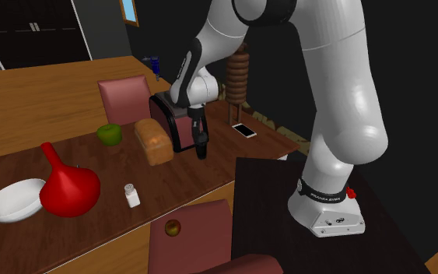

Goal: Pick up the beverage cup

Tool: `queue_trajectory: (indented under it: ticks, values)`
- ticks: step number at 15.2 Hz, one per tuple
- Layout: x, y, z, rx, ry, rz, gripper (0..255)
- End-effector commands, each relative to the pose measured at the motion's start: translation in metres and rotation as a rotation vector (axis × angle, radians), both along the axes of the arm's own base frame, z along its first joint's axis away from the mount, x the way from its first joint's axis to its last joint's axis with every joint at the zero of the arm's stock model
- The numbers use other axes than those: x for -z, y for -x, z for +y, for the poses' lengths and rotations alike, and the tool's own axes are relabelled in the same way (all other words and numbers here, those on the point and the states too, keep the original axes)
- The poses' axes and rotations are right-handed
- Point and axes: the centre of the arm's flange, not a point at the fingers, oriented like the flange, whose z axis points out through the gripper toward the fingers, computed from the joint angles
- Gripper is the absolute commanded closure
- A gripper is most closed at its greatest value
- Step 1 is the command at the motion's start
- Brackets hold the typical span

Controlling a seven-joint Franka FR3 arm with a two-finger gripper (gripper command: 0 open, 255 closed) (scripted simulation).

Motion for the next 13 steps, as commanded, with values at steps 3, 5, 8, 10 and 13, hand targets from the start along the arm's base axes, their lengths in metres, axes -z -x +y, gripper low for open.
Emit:
queue_trajectory:
  ticks: [3, 5, 8, 10, 13]
  values:
    - [-0.022, 0.0, 0.0, 0.0, 0.0, 0.0, 255]
    - [-0.032, 0.0, 0.0, 0.0, 0.0, 0.0, 255]
    - [-0.048, 0.0, 0.0, 0.0, 0.0, 0.0, 255]
    - [-0.059, 0.0, 0.0, 0.0, 0.0, 0.0, 255]
    - [-0.065, 0.0, 0.0, 0.0, 0.0, 0.0, 255]
